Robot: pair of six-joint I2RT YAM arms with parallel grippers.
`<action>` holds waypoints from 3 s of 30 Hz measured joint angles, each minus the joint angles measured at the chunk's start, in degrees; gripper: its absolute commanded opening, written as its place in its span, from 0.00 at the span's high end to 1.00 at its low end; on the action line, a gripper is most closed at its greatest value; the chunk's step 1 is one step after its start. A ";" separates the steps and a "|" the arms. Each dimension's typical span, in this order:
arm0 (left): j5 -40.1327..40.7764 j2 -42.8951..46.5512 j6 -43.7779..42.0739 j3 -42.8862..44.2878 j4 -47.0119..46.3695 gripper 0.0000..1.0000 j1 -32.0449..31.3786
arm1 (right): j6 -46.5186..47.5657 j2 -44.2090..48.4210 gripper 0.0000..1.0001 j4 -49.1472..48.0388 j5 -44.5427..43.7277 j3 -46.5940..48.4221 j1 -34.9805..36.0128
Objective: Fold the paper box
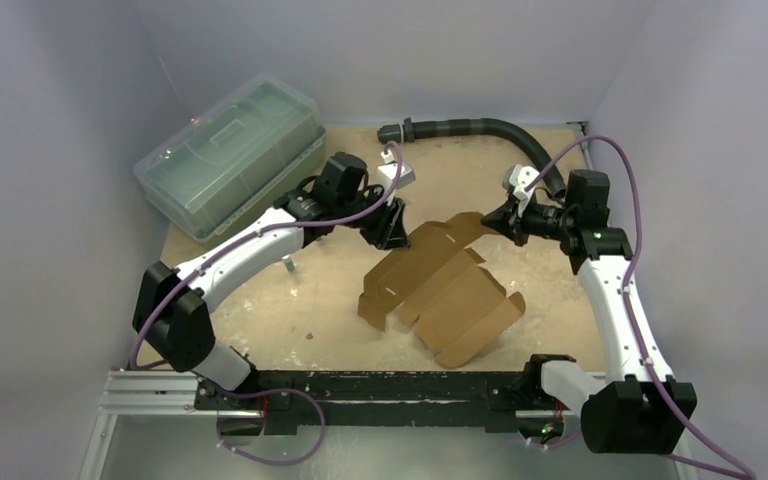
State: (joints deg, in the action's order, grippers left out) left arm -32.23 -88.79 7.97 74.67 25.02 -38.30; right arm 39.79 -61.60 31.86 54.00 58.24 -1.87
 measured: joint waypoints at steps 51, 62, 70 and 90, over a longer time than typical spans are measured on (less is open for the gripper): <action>19.50 15.10 1.22 -14.62 -16.57 0.29 -8.13 | -7.85 0.79 1.00 -9.20 4.09 -7.17 -0.50; 20.20 20.31 2.51 -26.12 -23.17 0.57 -8.11 | -7.85 -0.33 1.00 -9.22 4.09 -7.17 -0.50; 20.39 19.39 3.19 -28.11 -26.80 0.93 -8.11 | -7.87 -0.33 1.00 -9.20 4.09 -7.17 -0.50; 27.76 23.39 13.27 -37.16 -35.06 1.00 -8.11 | -13.97 -1.01 0.02 -13.00 4.26 -8.61 -1.03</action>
State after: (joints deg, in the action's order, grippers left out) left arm -4.47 -65.41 21.23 37.52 -10.04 -46.41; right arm 25.82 -62.61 18.85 58.26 49.63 -2.90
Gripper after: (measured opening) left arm 0.009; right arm 0.837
